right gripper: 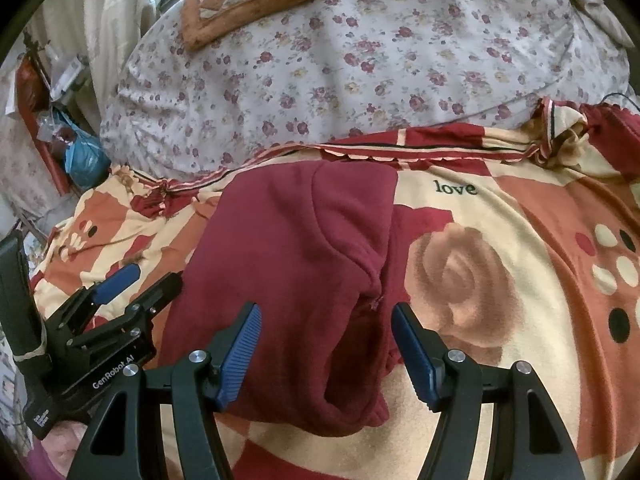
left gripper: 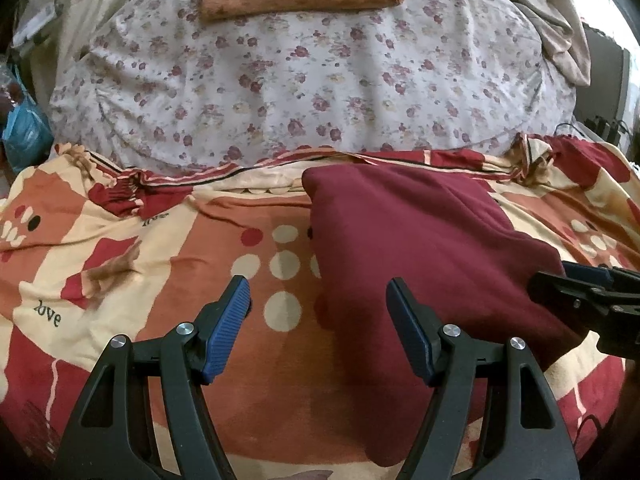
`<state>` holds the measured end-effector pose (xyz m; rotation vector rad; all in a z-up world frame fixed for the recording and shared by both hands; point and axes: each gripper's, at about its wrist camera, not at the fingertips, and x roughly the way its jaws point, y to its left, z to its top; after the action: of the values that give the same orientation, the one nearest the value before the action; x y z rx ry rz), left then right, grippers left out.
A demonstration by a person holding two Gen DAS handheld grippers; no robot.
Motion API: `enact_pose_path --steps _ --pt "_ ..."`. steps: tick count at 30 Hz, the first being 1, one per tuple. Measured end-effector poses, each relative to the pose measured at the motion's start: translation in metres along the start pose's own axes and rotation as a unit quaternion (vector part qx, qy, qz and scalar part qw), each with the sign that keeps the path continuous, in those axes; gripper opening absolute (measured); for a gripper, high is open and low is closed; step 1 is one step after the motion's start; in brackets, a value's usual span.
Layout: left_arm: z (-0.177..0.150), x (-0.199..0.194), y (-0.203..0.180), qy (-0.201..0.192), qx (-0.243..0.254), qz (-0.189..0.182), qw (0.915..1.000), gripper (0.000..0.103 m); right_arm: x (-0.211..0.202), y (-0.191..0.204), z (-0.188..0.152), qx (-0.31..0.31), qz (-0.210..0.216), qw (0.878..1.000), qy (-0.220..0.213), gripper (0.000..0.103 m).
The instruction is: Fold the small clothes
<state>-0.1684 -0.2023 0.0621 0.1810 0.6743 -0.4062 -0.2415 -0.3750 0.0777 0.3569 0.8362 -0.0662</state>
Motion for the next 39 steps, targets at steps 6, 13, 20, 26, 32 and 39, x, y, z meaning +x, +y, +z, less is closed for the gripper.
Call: enact_pose_path --steps 6,13,20,26,32,39 --pt "0.0 0.002 0.003 0.004 -0.003 0.005 1.0 0.071 -0.001 0.0 0.0 0.002 -0.003 1.0 -0.005 0.069" --pt "0.001 0.002 0.005 0.005 -0.005 0.009 0.9999 0.071 0.001 0.0 0.001 -0.002 -0.005 1.0 -0.005 0.07" --pt "0.002 0.003 0.008 0.006 -0.008 0.017 0.9998 0.071 0.003 0.001 0.001 -0.007 -0.01 1.0 -0.007 0.07" --pt "0.002 0.005 0.009 0.008 -0.009 0.023 0.9997 0.071 0.005 0.002 0.003 -0.014 -0.016 1.0 -0.012 0.07" --pt "0.002 0.005 0.01 0.008 -0.009 0.024 0.9997 0.071 0.008 0.004 0.002 -0.019 -0.022 1.0 -0.011 0.07" --pt "0.003 0.008 0.013 0.011 -0.012 0.026 0.9995 0.071 0.01 0.008 0.001 -0.023 -0.023 0.999 -0.009 0.071"
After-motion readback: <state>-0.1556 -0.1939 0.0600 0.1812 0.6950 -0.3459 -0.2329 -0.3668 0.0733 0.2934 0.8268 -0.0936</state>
